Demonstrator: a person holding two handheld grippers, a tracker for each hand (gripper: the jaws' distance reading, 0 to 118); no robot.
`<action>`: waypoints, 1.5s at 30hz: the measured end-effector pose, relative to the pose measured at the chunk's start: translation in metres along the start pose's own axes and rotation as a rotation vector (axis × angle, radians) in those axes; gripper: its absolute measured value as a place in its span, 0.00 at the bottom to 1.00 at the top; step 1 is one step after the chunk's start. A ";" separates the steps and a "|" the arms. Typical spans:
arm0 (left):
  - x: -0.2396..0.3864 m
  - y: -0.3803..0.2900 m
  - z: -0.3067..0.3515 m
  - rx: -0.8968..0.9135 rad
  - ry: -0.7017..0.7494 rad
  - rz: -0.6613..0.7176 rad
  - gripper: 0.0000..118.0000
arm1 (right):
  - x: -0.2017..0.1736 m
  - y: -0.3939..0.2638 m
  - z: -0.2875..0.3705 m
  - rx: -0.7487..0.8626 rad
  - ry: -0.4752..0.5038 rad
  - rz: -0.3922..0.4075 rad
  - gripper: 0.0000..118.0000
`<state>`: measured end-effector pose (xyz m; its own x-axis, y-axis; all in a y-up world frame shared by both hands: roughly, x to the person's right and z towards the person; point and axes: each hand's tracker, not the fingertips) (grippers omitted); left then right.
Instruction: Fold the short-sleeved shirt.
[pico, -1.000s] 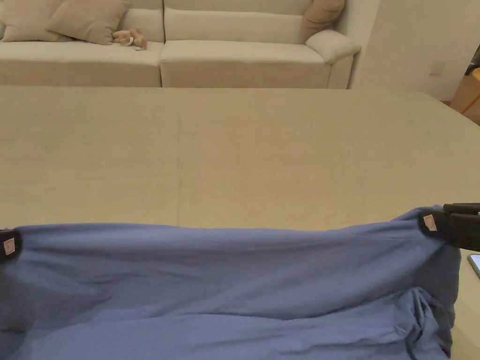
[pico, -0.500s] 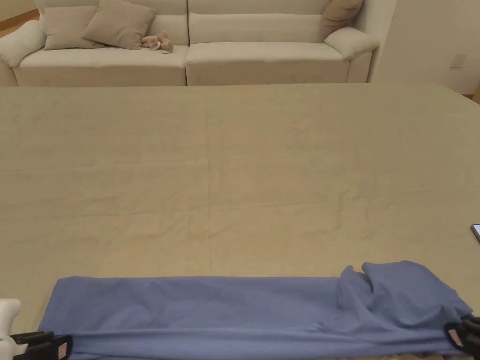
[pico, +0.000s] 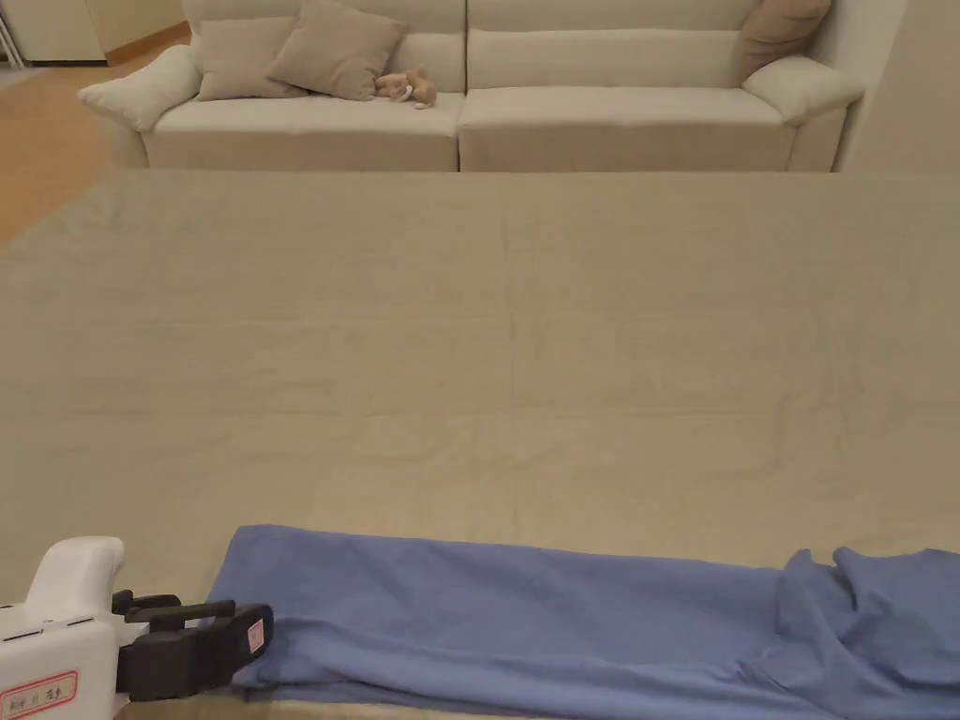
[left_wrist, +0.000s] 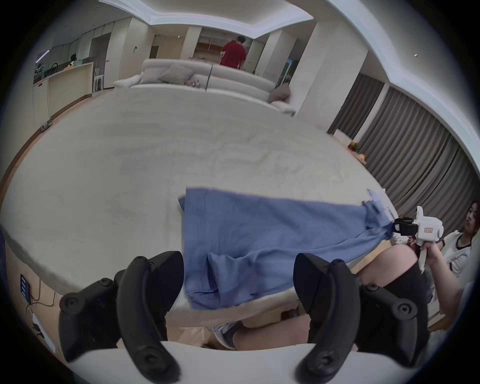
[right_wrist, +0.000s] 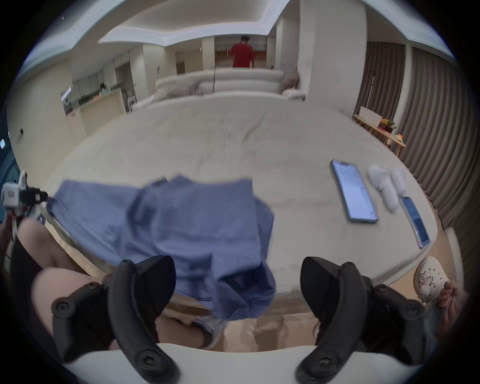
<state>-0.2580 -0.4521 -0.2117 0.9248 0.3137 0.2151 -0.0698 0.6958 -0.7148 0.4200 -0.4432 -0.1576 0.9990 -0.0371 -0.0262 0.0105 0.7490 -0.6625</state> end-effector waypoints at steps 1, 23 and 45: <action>-0.002 0.002 0.015 0.028 -0.026 0.009 0.79 | 0.006 0.002 0.014 0.044 0.032 -0.026 0.84; -0.133 0.026 -0.047 -0.208 -0.478 0.475 0.21 | -0.139 0.052 0.122 0.292 0.139 0.125 0.00; -0.083 0.054 -0.148 -0.519 -0.441 0.334 0.04 | -0.162 0.059 0.100 0.233 0.157 0.136 0.00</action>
<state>-0.2834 -0.5364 -0.3665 0.6427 0.7595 0.1002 -0.0340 0.1590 -0.9867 0.2636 -0.3265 -0.1177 0.9730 -0.0149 -0.2303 -0.0945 0.8848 -0.4564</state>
